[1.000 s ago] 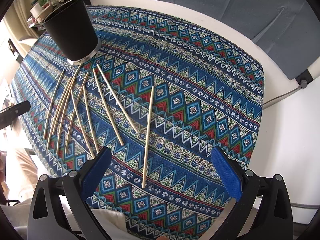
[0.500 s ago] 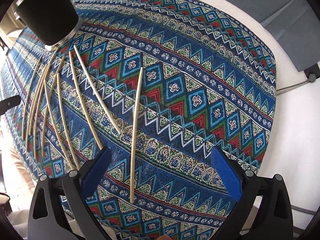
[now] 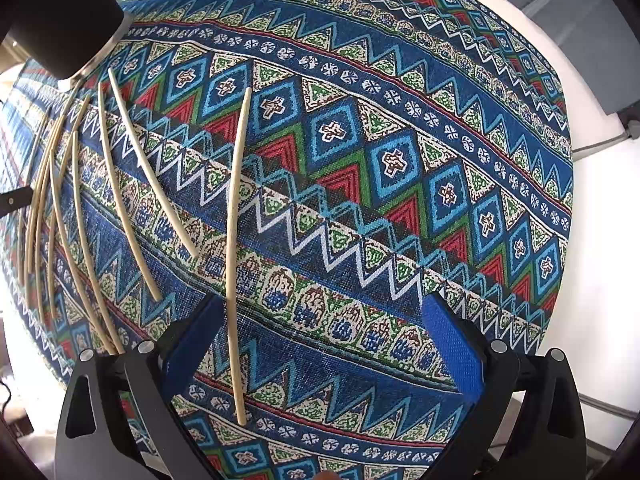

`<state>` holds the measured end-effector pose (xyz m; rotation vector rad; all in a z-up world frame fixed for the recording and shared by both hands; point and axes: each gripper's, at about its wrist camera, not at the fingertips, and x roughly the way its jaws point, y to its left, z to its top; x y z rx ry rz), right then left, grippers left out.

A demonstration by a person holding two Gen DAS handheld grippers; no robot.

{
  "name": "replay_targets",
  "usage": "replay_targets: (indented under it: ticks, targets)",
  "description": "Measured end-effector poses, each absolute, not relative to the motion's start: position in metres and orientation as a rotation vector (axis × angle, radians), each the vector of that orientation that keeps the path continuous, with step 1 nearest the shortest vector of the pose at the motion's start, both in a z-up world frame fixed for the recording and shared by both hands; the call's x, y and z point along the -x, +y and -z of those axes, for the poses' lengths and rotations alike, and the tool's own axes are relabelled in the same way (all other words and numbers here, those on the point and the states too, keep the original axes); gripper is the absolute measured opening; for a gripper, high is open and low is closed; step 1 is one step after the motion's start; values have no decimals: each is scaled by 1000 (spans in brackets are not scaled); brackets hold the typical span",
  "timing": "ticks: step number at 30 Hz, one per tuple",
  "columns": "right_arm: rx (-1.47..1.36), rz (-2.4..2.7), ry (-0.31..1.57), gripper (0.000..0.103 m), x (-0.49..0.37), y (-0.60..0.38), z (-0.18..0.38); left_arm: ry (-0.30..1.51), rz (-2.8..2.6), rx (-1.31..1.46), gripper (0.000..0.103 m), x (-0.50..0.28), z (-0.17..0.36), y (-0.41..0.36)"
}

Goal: Organize utensils
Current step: 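Lower both tools and close both grippers on one wooden stick each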

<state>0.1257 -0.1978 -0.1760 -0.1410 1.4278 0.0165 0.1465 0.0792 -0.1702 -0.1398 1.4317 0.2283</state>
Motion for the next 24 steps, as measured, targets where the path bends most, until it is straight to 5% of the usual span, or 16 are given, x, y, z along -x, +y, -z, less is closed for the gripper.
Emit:
replay_targets:
  ticks: [17, 18, 19, 20, 21, 22, 23, 24]
  targets:
    - [57, -28, 1423, 94, -118, -216, 178, 1357, -183, 138, 94, -136, 177, 74]
    - [64, -35, 1423, 87, -117, -215, 176, 1346, -172, 127, 82, -135, 175, 73]
    - [71, -42, 1413, 68, -116, -216, 172, 1332, -160, 114, 73, -133, 167, 67]
    - [78, -55, 1399, 55, -114, -215, 167, 1330, -139, 98, 52, -132, 163, 63]
    - [87, -72, 1393, 24, -114, -215, 161, 1342, -113, 83, 30, -133, 160, 60]
    - [93, -86, 1397, 8, -114, -216, 160, 1358, -95, 70, 20, -133, 159, 58]
    - [100, -93, 1399, 5, -114, -218, 159, 1371, -86, 68, 8, -133, 159, 57]
    - [105, -100, 1399, 4, -114, -219, 159, 1376, -86, 66, 8, -134, 158, 56]
